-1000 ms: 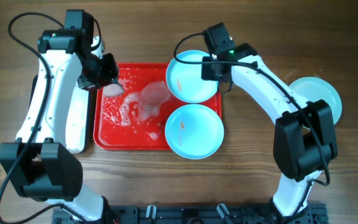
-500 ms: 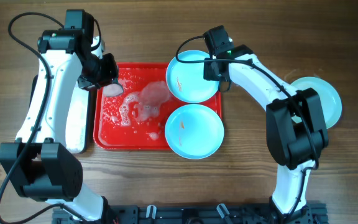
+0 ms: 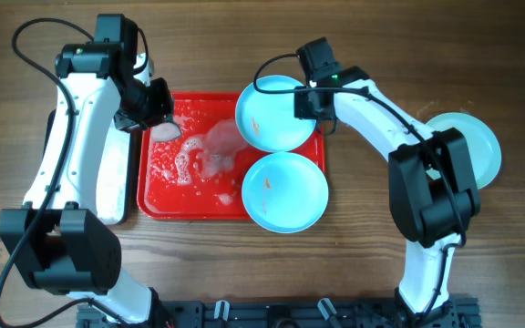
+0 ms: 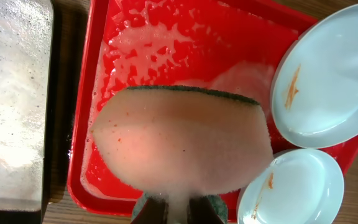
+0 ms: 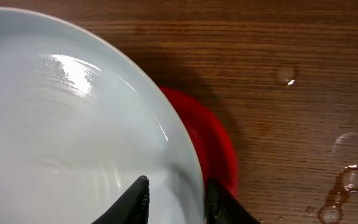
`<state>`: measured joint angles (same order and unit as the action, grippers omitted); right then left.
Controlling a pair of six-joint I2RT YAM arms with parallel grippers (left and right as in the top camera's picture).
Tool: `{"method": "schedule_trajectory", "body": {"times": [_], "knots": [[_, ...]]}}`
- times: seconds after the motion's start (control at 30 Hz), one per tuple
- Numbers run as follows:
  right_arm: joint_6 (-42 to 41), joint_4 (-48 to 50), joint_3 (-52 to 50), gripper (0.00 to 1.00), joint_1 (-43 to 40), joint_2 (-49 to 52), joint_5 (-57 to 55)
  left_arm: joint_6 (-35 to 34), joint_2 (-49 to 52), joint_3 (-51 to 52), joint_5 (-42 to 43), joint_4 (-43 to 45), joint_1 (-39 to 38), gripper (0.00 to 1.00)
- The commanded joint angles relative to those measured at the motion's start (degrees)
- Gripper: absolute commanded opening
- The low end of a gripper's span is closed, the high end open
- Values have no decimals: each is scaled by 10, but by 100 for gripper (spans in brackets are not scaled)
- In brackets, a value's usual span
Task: Clean dirty plates on tray and stack at the side
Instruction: 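Grasp the top blue plate rim and pull it left with the right gripper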
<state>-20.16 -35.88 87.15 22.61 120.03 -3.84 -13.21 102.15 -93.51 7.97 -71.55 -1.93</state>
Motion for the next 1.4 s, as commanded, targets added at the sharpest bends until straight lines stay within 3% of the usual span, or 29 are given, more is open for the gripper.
{"method": "schedule_trajectory", "body": {"times": [0.0, 1.0, 1.23, 1.37], "knots": [[12, 2, 5, 30, 17, 16, 21, -7, 0, -9, 5, 2, -2, 4], [16, -11, 32, 25, 201, 39, 68, -7, 0, -9, 5, -7, -2, 4], [-80, -17, 55, 42, 186, 39, 74, -8, 0, -9, -4, -7, -2, 4], [-123, 7, 55, 44, 170, 41, 74, -9, 0, -7, -6, 6, -2, 4]]}}
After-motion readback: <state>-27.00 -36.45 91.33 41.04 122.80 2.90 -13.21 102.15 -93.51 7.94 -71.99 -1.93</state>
